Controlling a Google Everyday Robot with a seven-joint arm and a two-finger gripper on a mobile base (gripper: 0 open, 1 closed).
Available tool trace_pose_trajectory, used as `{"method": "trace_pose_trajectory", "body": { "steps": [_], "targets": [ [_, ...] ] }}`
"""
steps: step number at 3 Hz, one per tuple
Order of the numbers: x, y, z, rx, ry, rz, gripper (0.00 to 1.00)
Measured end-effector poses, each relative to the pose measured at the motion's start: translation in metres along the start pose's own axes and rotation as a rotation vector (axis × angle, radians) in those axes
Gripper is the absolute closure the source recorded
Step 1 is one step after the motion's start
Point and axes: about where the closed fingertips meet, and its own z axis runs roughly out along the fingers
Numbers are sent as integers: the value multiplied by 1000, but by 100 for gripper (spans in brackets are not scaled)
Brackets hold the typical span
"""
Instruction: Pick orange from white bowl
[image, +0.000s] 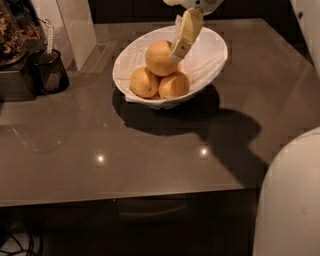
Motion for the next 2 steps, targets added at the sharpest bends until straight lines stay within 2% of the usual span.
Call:
{"method": "trace_pose_trajectory", "body": {
  "steps": [1, 2],
  "targets": [
    [16, -4, 24, -36, -14, 50, 0],
    [24, -3, 59, -108, -21, 79, 0]
  ]
}}
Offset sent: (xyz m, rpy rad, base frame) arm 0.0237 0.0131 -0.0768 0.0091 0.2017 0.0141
